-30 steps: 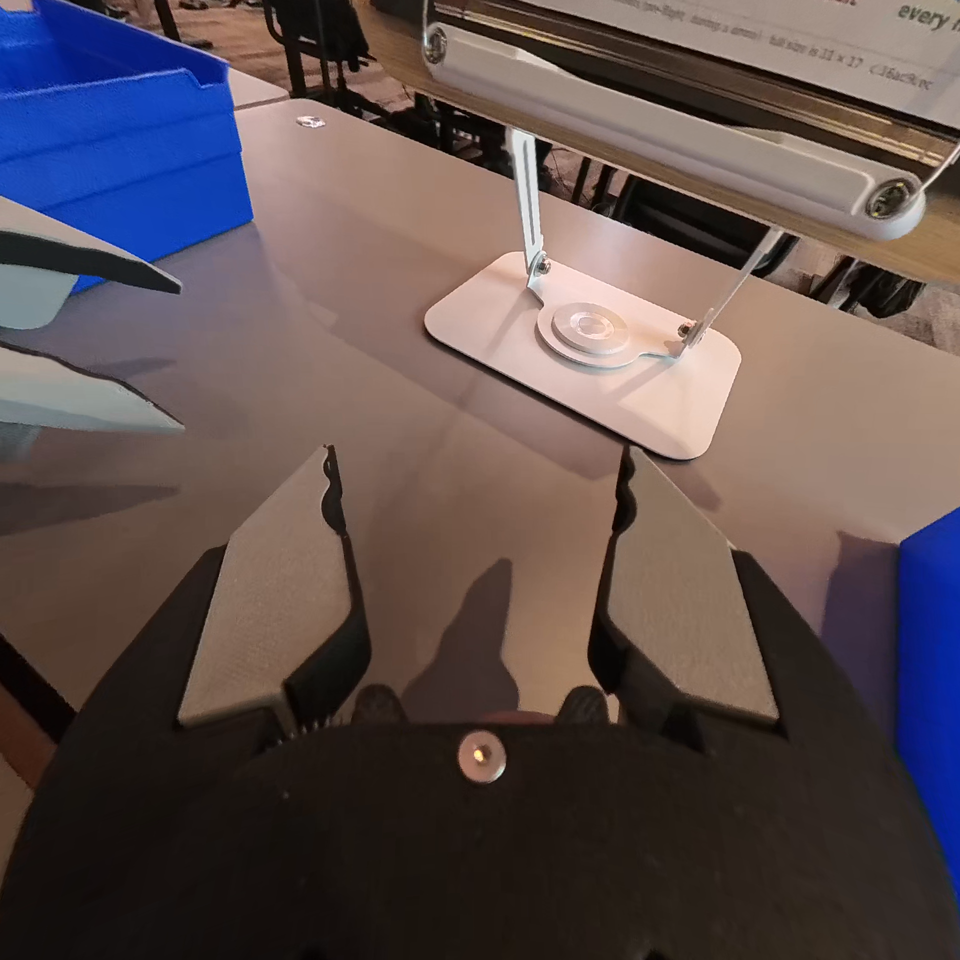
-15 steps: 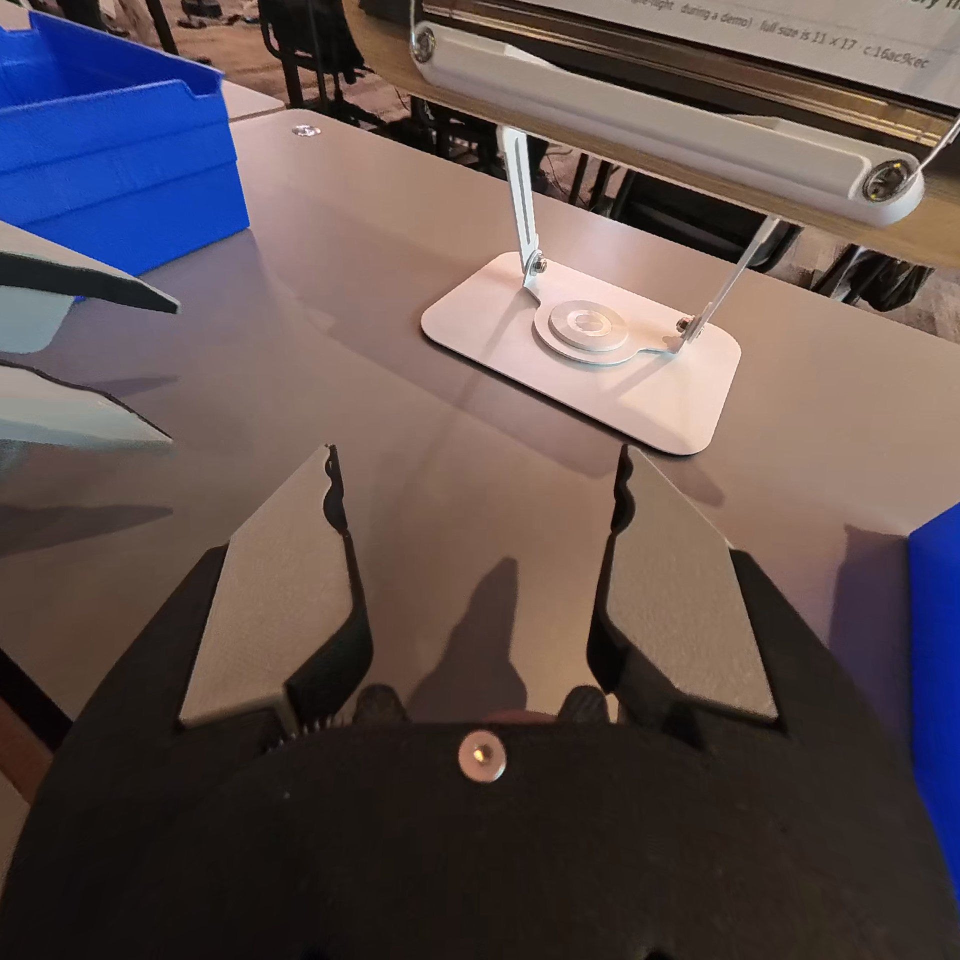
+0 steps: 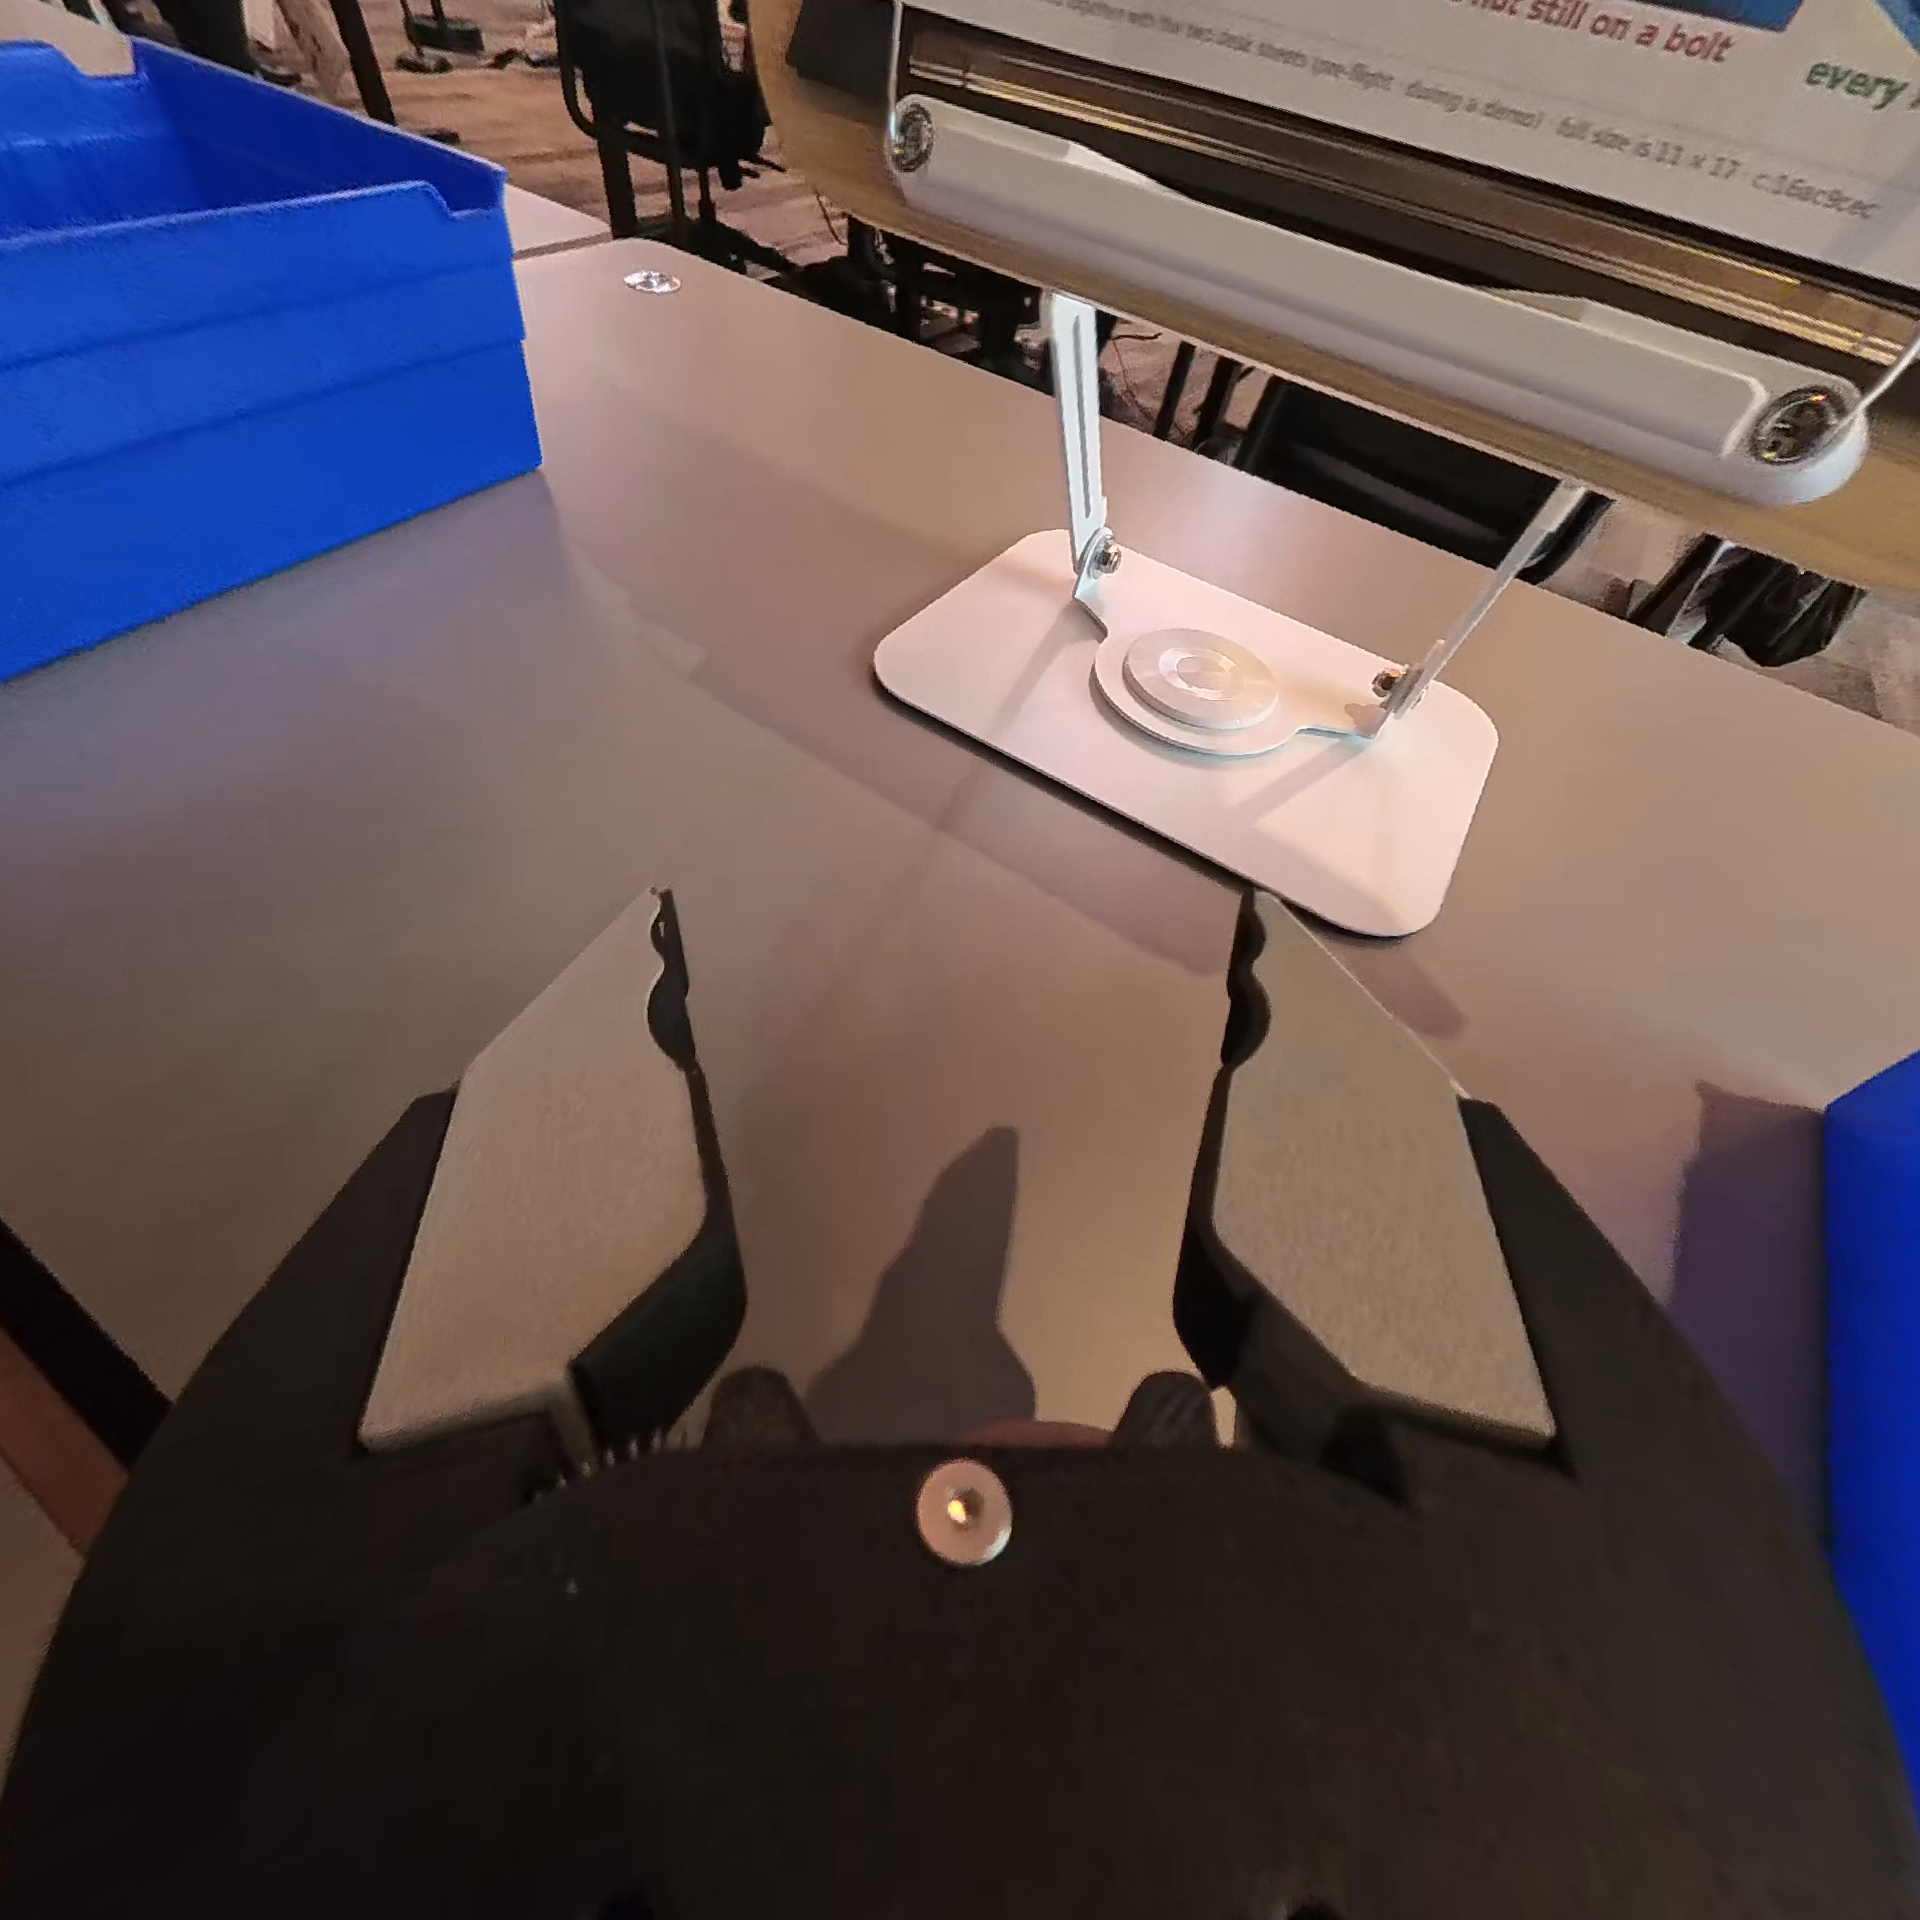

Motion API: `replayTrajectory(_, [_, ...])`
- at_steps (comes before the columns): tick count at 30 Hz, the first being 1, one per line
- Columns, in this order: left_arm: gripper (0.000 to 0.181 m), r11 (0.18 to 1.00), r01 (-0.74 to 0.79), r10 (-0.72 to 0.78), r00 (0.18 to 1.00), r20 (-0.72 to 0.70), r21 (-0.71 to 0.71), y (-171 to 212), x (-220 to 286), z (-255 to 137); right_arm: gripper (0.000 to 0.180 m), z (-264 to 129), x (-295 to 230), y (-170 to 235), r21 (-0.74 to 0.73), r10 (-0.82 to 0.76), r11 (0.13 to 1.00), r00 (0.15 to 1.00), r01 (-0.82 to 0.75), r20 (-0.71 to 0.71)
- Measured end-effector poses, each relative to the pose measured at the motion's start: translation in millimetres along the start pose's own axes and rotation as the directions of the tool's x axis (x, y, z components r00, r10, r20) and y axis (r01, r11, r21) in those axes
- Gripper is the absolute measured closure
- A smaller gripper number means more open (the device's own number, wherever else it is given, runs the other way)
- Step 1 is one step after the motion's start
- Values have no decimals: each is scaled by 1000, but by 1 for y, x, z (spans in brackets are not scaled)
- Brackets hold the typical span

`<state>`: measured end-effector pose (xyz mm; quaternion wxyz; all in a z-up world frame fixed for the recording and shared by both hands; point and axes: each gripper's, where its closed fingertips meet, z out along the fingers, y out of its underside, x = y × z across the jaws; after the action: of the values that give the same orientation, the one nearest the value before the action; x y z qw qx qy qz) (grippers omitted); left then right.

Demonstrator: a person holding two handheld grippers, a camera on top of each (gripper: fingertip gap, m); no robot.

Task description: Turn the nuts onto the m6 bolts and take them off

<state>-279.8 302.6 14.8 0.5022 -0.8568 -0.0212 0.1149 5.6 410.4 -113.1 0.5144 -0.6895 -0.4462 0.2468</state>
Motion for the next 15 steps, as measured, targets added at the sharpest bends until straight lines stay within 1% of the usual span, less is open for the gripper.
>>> replayTrajectory(3, [92, 987, 44, -36, 998, 54, -155, 22, -56, 31, 77, 1, -4, 1, -7, 3, 1000, 1000, -3, 16])
replayTrajectory(6, [97, 958, 84, -54, 992, 117, -273, 56, -96, 63, 77, 1, -9, 2, -8, 16, 1000, 999, -15, 39])
replayTrajectory(8, [100, 938, 111, -76, 990, 117, -327, 76, -107, 82, 77, 1, -13, 1, -6, 17, 1000, 999, -16, 51])
replayTrajectory(11, [99, 901, 143, -107, 988, 111, -410, 104, -115, 104, 77, 0, -17, 0, -5, 9, 1000, 998, -8, 61])
replayTrajectory(15, [101, 848, 113, -77, 993, 90, -517, 135, -117, 120, 77, 1, -24, 0, -7, 4, 1000, 997, -3, 83])
